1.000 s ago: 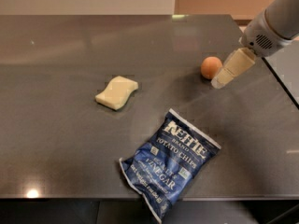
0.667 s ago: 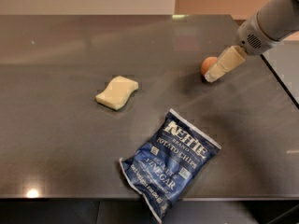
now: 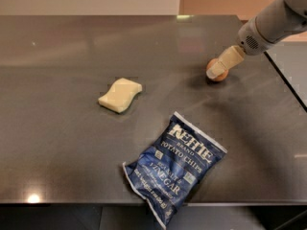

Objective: Move orange near sponge

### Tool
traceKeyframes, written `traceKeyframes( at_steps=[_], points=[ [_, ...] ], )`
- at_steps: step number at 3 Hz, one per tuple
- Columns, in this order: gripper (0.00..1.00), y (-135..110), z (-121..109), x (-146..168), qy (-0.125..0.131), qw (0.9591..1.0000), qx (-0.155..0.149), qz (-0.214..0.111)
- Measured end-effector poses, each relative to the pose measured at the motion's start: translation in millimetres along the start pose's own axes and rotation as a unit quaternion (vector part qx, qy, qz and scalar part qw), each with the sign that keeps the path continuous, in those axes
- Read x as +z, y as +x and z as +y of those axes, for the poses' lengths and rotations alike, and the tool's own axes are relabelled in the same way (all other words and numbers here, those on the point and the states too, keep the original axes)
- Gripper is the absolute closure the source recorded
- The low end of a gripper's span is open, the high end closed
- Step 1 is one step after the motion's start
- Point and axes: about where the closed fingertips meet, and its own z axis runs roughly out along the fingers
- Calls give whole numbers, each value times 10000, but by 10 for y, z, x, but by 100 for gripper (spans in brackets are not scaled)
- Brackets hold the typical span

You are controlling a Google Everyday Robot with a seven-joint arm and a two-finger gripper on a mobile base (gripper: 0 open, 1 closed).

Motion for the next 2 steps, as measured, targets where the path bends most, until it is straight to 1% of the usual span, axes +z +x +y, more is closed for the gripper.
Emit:
traceKeyframes(
  at_steps=[1,2],
  points=[
    [0,69,-139,130,25,9999,21,106],
    [0,134,-128,267,-116,9997,-12,212]
  ],
)
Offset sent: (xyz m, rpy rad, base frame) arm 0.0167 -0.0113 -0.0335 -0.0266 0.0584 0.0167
